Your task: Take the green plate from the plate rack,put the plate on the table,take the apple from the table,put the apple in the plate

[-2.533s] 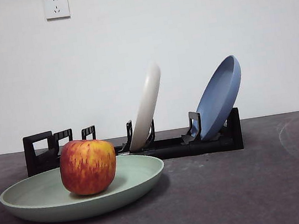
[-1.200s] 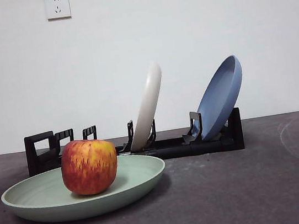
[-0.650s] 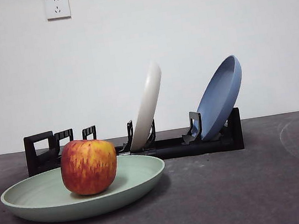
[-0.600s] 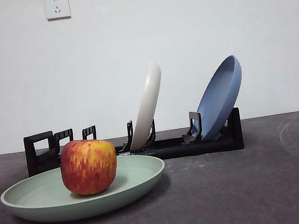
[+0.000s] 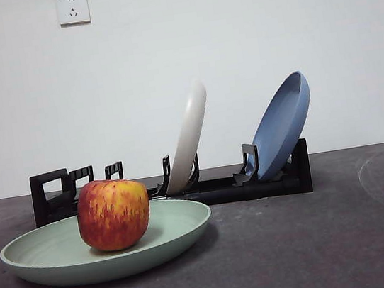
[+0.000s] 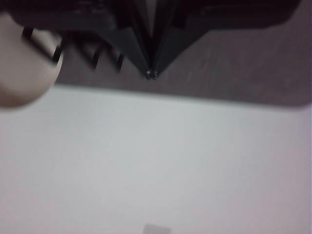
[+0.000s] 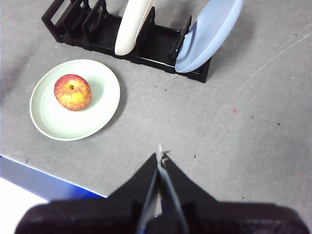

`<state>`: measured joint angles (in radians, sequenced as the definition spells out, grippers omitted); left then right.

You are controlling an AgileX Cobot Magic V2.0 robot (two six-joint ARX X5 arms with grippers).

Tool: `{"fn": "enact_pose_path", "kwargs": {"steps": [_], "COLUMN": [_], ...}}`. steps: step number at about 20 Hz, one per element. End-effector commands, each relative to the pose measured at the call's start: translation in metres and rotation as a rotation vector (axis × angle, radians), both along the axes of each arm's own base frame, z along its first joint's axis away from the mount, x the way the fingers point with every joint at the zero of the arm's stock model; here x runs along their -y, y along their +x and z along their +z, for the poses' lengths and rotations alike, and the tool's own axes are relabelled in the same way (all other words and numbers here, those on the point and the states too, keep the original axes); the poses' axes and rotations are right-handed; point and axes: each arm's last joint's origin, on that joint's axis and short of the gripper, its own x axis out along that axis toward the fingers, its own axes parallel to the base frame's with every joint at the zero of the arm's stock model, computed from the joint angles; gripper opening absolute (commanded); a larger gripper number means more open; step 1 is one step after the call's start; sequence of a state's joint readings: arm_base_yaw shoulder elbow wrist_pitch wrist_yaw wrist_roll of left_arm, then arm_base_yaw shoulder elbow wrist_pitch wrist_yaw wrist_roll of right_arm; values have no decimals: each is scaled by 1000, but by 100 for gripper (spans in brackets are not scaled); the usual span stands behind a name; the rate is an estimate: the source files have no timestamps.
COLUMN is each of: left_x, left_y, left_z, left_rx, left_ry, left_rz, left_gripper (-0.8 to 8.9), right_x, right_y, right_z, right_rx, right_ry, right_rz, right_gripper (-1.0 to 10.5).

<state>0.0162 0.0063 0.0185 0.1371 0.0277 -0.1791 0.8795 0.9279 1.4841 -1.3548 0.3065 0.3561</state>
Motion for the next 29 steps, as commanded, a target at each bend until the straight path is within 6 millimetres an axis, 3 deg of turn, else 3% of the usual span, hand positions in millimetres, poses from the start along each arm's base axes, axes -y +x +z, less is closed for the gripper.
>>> {"fn": "enact_pose_path", "kwargs": {"steps": [1,4,29], "left_x": [-1,-1,0], "left_y": [1,0,2], "left_z": [-16,-33,-34], "left_rx": [-142,-316,-341], "left_ry": [22,26,38], "left_rz": [29,43,16], "left_gripper": [-4,-4,-3], "right_x": [0,0,1], "right_y": [-1,-1,-1], "right_z": [-3,-3,-3], "right_rx": [-22,-22,-10], "right_ry": [-18,-18,-41], "right_rz": [-5,-5,16], "right_gripper": [2,2,2]}}
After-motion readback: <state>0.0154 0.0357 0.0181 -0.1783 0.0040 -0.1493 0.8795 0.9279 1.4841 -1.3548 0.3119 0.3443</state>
